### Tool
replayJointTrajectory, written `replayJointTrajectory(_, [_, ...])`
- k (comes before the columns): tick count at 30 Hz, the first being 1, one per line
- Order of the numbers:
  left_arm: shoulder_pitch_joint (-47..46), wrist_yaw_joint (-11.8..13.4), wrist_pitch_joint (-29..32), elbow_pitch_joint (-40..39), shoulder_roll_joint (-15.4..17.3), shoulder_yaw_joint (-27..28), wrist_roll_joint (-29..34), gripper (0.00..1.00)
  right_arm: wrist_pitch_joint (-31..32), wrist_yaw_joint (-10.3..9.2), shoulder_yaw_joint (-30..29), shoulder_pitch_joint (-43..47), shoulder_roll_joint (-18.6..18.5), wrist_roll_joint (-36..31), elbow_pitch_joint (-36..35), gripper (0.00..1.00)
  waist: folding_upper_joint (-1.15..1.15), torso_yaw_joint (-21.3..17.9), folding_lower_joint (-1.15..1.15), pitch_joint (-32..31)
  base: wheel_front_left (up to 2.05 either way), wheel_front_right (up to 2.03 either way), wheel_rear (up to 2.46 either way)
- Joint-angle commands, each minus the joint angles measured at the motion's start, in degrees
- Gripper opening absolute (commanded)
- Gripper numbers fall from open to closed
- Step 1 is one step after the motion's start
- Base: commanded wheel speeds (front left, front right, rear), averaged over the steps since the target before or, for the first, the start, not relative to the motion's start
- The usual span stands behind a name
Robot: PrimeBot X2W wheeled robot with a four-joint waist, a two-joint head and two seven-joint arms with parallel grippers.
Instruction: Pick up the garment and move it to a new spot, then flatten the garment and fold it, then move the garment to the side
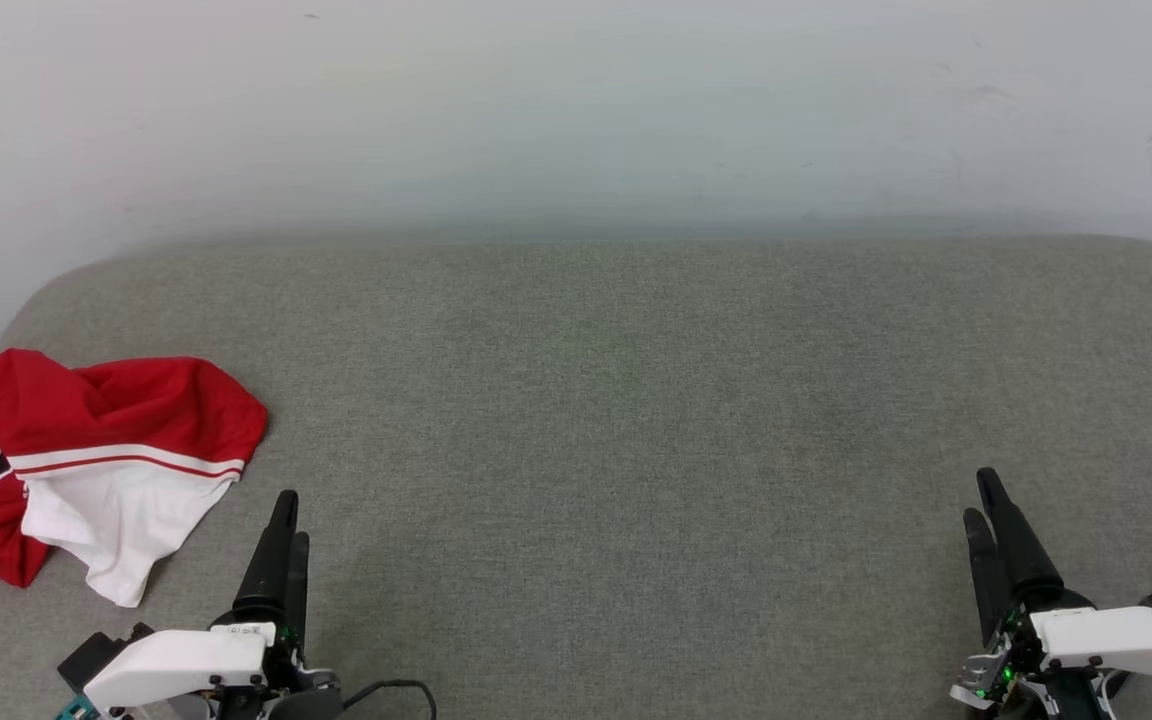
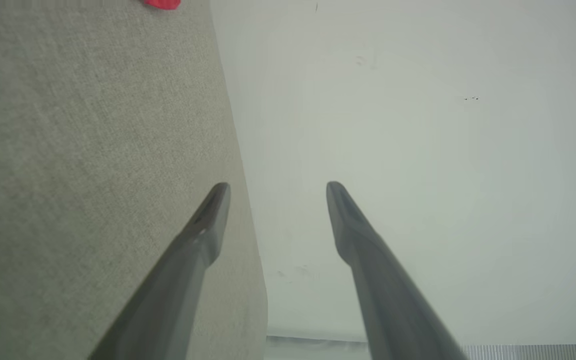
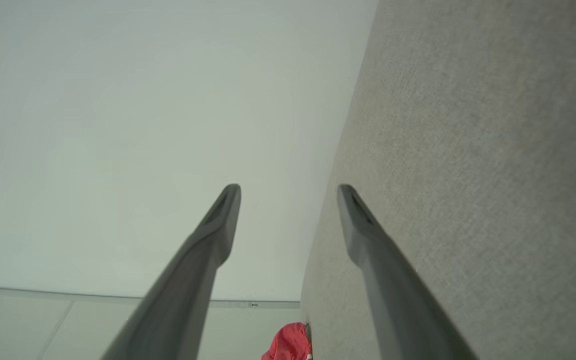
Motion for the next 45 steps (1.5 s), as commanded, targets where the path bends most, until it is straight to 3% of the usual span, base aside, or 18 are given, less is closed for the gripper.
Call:
replayJointTrajectory(1, [-0.3,0.0,-0.6,-0.8,0.1,0.0,2.3,1.00,-0.7,0.03,0.3,-0.8,-0.2,-1.7,-0.8,1.00,0.00,0.0,0.00,0.0,0.00,0.00,0.00])
replayJointTrajectory(22, [1.2,1.0,-5.5,-8.4,0.2,3.0,23.1,1.00,-5.6,0.06,-0.5,-1.1,-0.3,-34.4,-6.7,1.00,0.00,-0.4,0.00,0.4,0.00,0.00,0.00])
replayJointTrajectory(32, [2.4,3.3,-7.4,-14.6,0.2,-1.9,40.3,1.00,-7.5,0.07,1.2,-0.4,-0.3,-47.4,-9.4,1.00,0.00,-0.5,0.00,0.4,0.00,0.00,0.00])
replayJointTrajectory(45, [3.3,6.9,-9.4,-18.6,0.4,-7.9,56.9,1.00,-9.5,0.09,3.5,0.0,-0.4,-61.1,-11.3,1.00,0.00,-0.7,0.00,0.5,0.00,0.00,0.00])
